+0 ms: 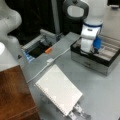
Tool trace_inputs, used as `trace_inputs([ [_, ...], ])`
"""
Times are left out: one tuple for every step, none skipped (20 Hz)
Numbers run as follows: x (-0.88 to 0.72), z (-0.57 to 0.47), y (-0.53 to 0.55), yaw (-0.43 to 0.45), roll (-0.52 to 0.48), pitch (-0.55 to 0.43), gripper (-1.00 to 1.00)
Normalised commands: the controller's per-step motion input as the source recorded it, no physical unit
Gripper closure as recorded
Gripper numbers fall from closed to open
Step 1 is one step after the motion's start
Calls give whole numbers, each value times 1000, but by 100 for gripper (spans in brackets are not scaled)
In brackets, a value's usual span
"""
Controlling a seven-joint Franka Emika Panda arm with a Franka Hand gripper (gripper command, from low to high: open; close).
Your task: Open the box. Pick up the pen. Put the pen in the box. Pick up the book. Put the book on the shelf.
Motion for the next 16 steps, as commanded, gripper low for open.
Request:
trace_inputs([
  [-134, -31, 266, -425, 148, -39, 100],
  [-103, -35, 217, -393, 149, -36, 100],
  [-91, -37, 205, -353, 146, -33, 100],
  [-74, -38, 164, -311, 139, -29, 100],
  [-58, -39, 122, -270, 131, -27, 100],
  [-42, -37, 107, -313, 167, -27, 100],
  [-26, -33, 113, -317, 188, -25, 100],
  [-14, -31, 109, -300, 184, -26, 100],
  [-6, -25, 122, -293, 199, -25, 100],
  [1, -16, 145, -284, 214, -20, 100],
  [9, -7, 169, -283, 244, -19, 100],
  [18, 2, 191, -278, 260, -20, 100],
  [23, 9, 215, -275, 281, -26, 100],
  [26, 11, 215, -261, 266, -28, 100],
  [33, 11, 225, -262, 259, -31, 100],
  [39, 6, 243, -254, 229, -34, 100],
])
